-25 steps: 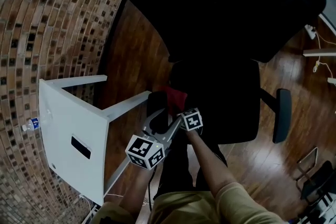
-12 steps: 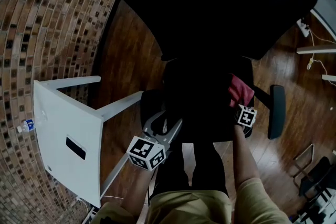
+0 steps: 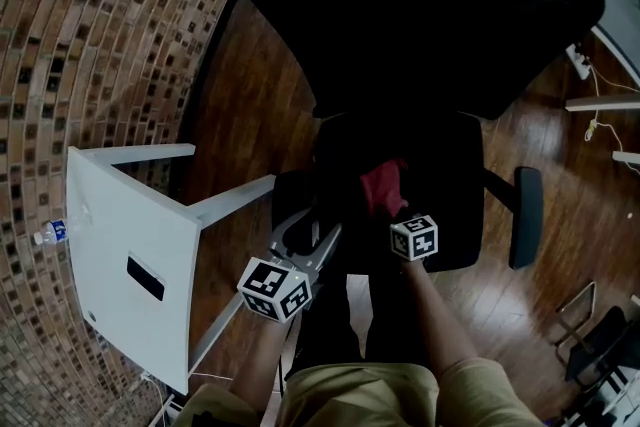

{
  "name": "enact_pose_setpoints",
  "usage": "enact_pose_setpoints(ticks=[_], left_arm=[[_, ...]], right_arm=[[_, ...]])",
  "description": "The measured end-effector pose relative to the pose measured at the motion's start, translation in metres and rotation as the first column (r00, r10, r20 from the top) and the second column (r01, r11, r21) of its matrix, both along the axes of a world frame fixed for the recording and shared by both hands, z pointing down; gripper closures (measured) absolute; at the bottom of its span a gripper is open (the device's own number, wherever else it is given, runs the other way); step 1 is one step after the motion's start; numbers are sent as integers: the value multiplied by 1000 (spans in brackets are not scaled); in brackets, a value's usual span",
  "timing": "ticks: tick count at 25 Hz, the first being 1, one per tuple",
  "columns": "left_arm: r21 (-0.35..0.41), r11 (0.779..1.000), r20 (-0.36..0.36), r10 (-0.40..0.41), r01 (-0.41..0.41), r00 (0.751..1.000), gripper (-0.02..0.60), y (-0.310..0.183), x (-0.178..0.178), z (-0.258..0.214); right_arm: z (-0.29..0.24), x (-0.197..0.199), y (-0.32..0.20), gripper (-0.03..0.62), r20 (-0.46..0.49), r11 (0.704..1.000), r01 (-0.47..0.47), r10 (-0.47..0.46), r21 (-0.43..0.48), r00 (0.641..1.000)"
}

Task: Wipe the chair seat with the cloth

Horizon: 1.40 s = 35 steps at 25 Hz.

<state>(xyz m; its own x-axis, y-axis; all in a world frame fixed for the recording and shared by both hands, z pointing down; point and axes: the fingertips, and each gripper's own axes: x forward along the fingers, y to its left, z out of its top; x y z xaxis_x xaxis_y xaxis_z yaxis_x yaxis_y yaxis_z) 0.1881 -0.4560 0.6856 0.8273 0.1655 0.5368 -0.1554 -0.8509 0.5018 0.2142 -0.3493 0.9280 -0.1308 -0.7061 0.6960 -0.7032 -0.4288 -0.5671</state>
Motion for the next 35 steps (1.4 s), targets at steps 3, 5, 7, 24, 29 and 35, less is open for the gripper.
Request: enact_pose_setpoints(ticks=[3, 5, 7, 24, 29, 35], left_arm=[[1, 1000, 2, -10, 10, 1000, 397, -1, -2, -1], [1, 1000, 7, -7, 7, 1000, 397, 1, -3, -2], [2, 1000, 15, 5, -5, 1000, 397, 4, -3, -2], [-63, 998, -21, 17, -18, 1000, 399, 24, 24, 0], [-63, 998, -5, -24, 24, 1000, 400, 7, 10, 3], [-64, 997, -10, -45, 45, 999, 405, -4, 5, 1]], right_arm=[[-3, -77, -71, 579, 49, 978, 191, -196, 78, 979], [5, -101, -95, 579, 37, 961, 259, -263, 91, 964], [17, -93, -94, 579, -28, 965, 251, -249, 80, 968], [22, 148, 189, 579, -393, 862, -362, 214, -354, 894], [2, 20, 19, 579, -175, 998, 57, -61, -27, 983], [-1, -113, -93, 577, -283, 847, 531, -511, -5, 812]])
